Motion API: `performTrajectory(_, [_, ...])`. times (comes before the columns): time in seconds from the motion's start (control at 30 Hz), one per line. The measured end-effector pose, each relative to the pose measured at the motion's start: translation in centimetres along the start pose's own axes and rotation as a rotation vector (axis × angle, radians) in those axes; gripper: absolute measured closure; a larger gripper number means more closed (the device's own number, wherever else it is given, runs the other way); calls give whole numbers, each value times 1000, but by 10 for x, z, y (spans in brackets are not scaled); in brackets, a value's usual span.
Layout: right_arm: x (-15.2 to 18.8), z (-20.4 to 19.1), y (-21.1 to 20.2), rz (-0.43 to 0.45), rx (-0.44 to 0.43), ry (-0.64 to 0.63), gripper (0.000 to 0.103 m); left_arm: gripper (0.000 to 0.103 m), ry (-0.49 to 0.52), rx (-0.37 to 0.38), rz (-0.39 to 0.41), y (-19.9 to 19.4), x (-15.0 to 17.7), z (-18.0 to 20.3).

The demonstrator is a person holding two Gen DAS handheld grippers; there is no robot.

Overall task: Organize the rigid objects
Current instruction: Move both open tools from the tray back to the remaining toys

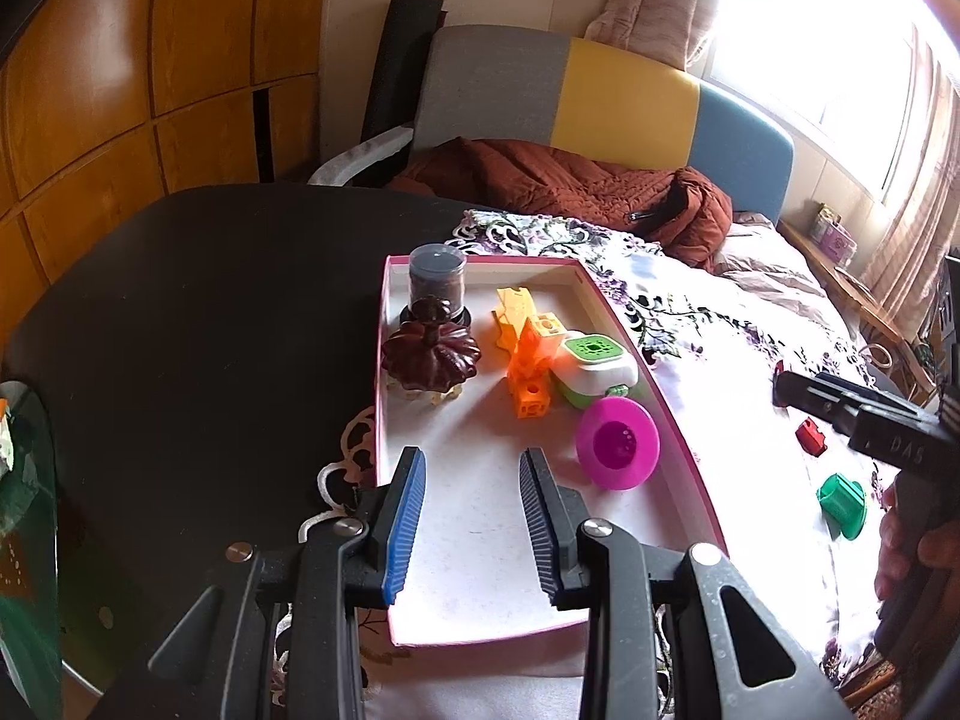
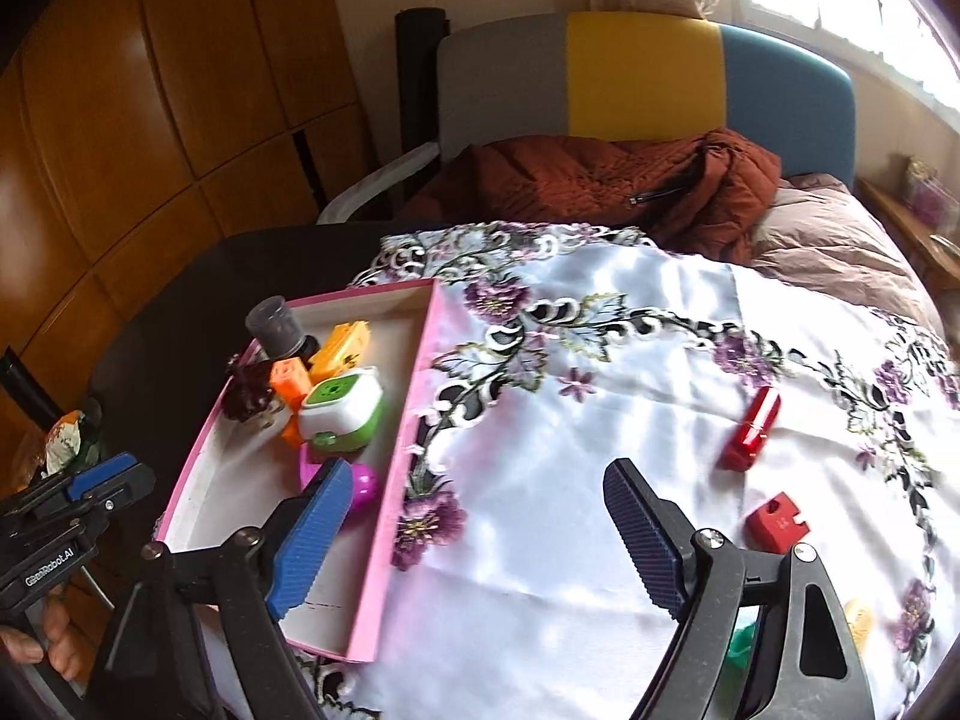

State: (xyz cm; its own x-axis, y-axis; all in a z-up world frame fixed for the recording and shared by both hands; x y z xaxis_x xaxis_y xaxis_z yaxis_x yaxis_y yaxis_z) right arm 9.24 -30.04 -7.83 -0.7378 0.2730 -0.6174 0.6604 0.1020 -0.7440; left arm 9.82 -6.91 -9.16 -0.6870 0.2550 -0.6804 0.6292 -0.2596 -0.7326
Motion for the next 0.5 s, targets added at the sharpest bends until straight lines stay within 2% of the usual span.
performTrajectory(0.23, [-15, 55, -22, 46, 78, 61, 11, 71, 31, 4, 4, -2, -3, 11])
performTrajectory(0.5, [-26, 140, -48, 99, 212, 172, 9, 71, 75, 16, 6, -2, -6, 28])
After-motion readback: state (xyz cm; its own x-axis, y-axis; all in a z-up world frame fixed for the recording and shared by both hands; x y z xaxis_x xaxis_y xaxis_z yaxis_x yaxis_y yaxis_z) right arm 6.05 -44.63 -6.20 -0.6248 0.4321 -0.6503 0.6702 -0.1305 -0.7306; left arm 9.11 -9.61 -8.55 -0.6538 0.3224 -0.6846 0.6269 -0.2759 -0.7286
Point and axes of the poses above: each gripper's, at about its wrist camera, not at the fingertips, and y roughly the way its jaws point, z to its right, x to its underside, the point moved 10 cm from there along y, roughly the way its jaws point, and after that the axes turned 9 degrees about y, right-handed, at the moved point
